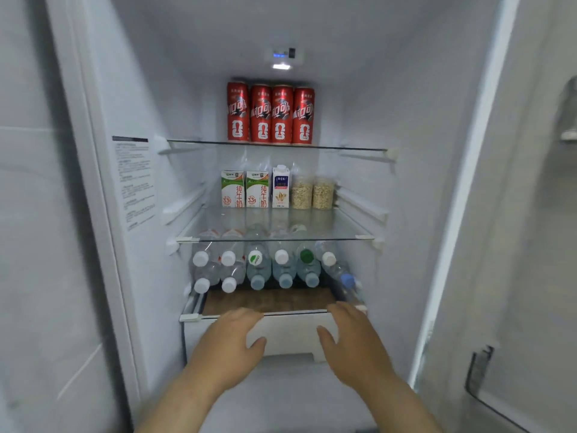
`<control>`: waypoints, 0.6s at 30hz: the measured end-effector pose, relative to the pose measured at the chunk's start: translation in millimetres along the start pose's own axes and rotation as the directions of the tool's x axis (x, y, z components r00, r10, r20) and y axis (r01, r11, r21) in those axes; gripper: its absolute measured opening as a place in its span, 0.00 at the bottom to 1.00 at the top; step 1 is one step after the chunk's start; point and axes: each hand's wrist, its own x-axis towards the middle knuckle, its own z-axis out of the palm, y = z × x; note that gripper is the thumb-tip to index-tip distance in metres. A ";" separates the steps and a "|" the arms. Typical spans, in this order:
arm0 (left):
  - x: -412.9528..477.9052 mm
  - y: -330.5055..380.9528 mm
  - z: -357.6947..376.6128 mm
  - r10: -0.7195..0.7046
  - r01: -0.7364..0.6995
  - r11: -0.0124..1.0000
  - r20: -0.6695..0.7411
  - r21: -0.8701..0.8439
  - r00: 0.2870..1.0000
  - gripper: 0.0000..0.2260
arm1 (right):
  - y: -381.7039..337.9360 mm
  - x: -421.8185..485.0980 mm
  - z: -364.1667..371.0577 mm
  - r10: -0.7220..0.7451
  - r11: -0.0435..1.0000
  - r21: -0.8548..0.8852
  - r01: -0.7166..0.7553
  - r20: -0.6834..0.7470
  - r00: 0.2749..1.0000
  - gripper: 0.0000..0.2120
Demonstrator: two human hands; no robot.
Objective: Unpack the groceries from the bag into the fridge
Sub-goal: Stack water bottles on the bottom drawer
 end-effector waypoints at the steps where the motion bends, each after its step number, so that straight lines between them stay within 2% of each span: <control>1: -10.4 8.8 -5.1 -0.019 0.019 1.000 -0.005 0.013 1.000 0.21 | -3.0 -10.6 -6.5 -0.009 1.000 0.012 0.008 0.026 1.000 0.22; 6: -61.0 51.5 -26.9 -0.051 0.050 0.995 0.007 0.087 0.999 0.22 | -6.6 -61.1 -37.7 -0.052 0.998 -0.024 0.055 0.124 0.991 0.25; 11: -107.5 83.7 -44.1 -0.093 0.089 0.989 0.032 0.119 0.995 0.23 | -2.6 -106.1 -63.9 -0.112 0.993 -0.034 0.117 0.136 0.984 0.25; 18: -151.9 125.7 -57.0 -0.123 0.116 0.986 0.046 0.120 0.991 0.23 | 1.2 -161.2 -102.7 -0.138 0.990 0.051 0.132 0.155 0.978 0.23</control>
